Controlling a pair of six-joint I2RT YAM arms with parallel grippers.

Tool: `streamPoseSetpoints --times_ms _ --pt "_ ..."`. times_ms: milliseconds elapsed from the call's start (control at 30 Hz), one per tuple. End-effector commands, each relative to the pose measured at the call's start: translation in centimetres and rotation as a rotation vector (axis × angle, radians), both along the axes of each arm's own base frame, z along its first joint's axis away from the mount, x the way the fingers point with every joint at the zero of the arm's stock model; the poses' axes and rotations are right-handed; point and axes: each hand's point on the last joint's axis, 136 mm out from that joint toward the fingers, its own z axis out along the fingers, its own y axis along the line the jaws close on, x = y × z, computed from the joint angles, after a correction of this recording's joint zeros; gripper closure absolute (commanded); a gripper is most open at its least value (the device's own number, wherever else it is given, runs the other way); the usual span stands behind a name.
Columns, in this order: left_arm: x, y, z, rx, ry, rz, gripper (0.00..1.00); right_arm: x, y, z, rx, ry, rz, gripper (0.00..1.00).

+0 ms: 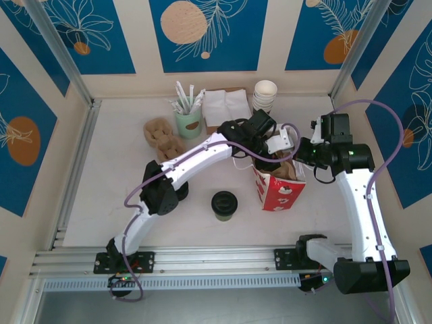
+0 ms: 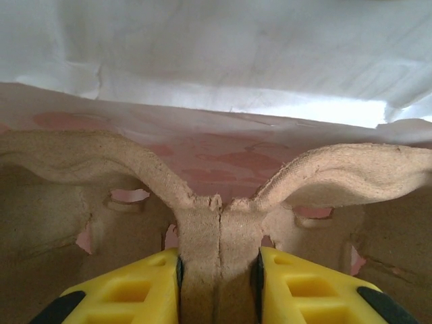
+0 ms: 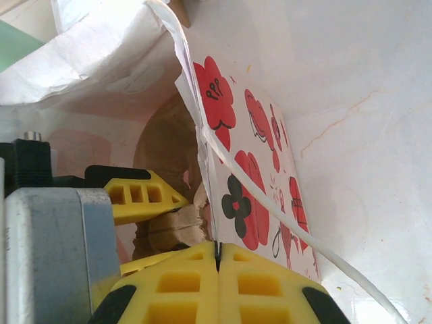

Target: Pack the takeout coffee

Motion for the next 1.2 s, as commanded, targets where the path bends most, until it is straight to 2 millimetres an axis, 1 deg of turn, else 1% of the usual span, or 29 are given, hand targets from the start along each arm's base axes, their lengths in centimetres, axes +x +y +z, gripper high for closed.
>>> streamPoseSetpoints --times_ms 0,167,267,533,667,833,1000,1167 --pt "-1.9 -0.4 -2.9 0.088 0.004 -0.052 0.7 -0.6 1.1 0.2 0.059 0.001 0.023 1.0" --pt "-2.4 -0.3 -3.8 0.121 -0.003 -0.071 0.7 -0.6 1.1 0.4 0.061 -0.004 0.017 1.0" --pt "-2.5 -0.1 -3.8 0.126 0.0 -0.071 0.7 -0.6 0.8 0.5 0.051 -0.006 0.004 1.0" --pt "-2.3 0.0 -1.6 0.057 0.01 -0.053 0.7 -0.9 0.5 0.1 0.044 0.009 -0.006 1.0" --pt "-2.1 0.3 -1.3 0.048 0.006 -0.049 0.7 -1.1 0.4 0.0 0.042 0.011 -0.01 1.0" --pt "-2.0 0.9 -2.0 0.081 -0.007 -0.061 0.7 -1.2 0.1 0.0 0.041 0.012 -0.02 1.0" --pt "-3.0 0.8 -2.5 0.085 0.011 -0.109 0.69 -1.1 0.1 0.0 0.041 0.009 -0.016 1.0" --pt "-3.5 0.4 -3.1 0.088 0.005 -0.149 0.69 -1.2 0.2 0.0 0.038 0.008 -0.008 1.0"
